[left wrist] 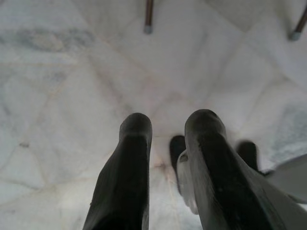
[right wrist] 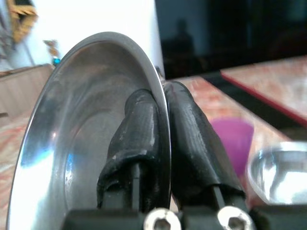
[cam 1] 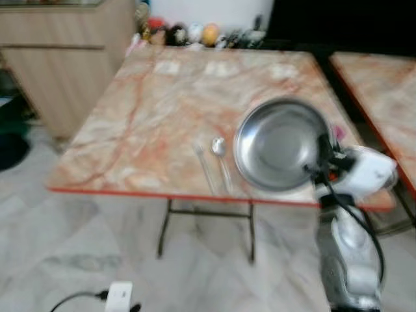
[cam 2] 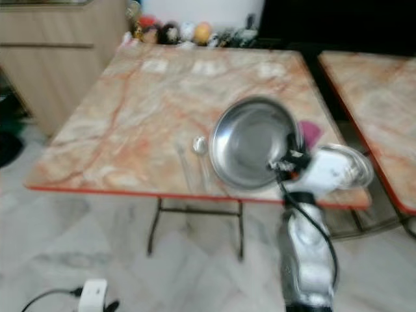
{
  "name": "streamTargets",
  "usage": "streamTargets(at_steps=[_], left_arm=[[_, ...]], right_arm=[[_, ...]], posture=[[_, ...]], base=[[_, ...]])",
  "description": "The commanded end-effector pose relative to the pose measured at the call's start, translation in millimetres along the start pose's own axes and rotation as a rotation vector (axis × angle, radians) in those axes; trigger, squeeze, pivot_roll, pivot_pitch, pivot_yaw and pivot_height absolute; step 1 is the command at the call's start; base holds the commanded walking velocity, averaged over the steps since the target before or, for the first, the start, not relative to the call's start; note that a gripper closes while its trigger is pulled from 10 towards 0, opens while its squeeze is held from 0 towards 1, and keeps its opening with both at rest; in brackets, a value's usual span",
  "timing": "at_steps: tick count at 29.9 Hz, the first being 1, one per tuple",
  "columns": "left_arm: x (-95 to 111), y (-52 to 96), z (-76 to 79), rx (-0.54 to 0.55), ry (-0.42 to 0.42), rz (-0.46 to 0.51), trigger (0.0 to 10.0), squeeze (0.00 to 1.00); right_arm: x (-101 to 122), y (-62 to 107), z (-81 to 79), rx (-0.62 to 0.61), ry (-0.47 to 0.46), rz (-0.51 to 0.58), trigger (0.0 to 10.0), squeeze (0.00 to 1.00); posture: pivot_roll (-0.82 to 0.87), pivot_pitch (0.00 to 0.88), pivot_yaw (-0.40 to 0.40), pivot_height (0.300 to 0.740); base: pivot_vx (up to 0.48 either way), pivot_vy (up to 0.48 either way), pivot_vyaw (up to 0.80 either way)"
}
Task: Setting the table
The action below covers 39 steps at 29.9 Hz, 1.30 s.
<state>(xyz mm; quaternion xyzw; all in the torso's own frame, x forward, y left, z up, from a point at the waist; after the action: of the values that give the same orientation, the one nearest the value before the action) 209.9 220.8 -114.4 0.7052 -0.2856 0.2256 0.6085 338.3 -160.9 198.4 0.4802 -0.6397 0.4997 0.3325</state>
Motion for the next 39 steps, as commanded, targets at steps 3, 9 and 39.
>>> streamTargets(at_steps=[3,9,39], left_arm=[[-5.8,1.2,4.6,-0.007,0.002,-0.017,10.0,0.00],[-3.0,0.1,8.2,-0.015,-0.006,-0.013,10.0,0.00],[8.6,-2.0,-3.5,0.005,-0.018,0.021,10.0,0.00]], right_arm=[[20.3,-3.9,-4.2,0.030,0.033,0.065,10.0,0.00],[23.4,-5.3,-4.0,0.026,0.033,0.075,10.0,0.00],[15.1,-12.4,36.5,-0.150,0.045,0.041,10.0,0.00]], posture=[[-0.09,0.009,-0.009,0.740],[-0.10,0.000,-0.007,0.740],[-0.11,0.086,0.019,0.740]], base=[[0.000,-0.396,0.00],[0.000,-0.391,0.00],[0.219,-0.383,0.00]])
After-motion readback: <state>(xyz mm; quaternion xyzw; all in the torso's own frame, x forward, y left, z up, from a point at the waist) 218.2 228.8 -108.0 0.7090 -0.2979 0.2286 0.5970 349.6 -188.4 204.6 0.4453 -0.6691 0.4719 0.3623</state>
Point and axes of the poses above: a point about 5 cm out from each wrist's last joint towards the gripper, its own y axis pointing back from the gripper into the wrist, its own x axis along the axis of the wrist's last joint, z = x × y, the point moved 5 cm from there along -y, pointing out of the wrist towards the gripper, and after that the axes turned 6 degrees about -y, right-handed, at the moved point
